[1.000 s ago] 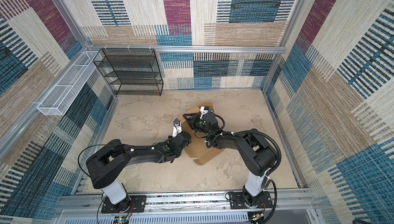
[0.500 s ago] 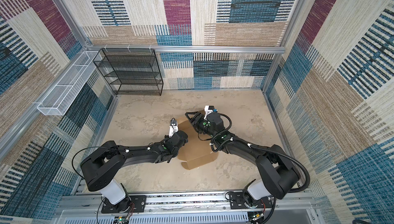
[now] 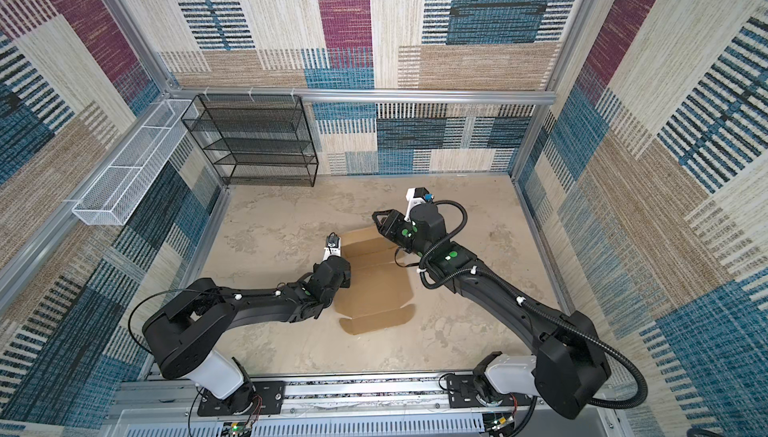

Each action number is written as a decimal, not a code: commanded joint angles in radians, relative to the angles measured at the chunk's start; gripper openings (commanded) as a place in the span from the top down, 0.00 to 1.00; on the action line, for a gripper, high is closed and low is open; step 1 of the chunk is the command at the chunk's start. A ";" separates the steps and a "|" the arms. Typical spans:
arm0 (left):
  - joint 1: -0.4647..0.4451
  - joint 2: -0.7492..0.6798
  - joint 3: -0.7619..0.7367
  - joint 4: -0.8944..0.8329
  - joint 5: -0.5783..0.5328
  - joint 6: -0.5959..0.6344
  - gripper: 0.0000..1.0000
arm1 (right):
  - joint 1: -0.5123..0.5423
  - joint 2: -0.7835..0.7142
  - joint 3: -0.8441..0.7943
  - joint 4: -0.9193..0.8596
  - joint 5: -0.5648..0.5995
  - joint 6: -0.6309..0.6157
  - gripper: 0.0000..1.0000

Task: Fold the paper box

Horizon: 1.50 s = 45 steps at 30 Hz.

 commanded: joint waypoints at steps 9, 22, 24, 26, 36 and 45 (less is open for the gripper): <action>0.016 -0.004 -0.036 0.154 0.120 0.205 1.00 | 0.005 0.207 0.089 -0.003 -0.026 -0.296 0.96; 0.019 0.062 0.003 0.167 0.100 0.200 1.00 | 0.070 0.220 -0.026 0.113 0.034 -0.325 0.97; 0.019 0.061 -0.005 0.176 0.100 0.193 1.00 | 0.072 0.227 -0.034 0.126 0.036 -0.318 0.97; 0.019 0.055 -0.013 0.184 0.098 0.184 1.00 | 0.073 0.232 -0.040 0.136 0.043 -0.311 0.97; 0.018 0.031 -0.037 0.213 0.087 0.167 0.91 | 0.074 0.243 -0.039 0.137 0.061 -0.308 0.98; 0.018 0.005 -0.045 0.217 0.027 0.161 0.78 | 0.074 0.262 -0.023 0.126 0.053 -0.302 0.98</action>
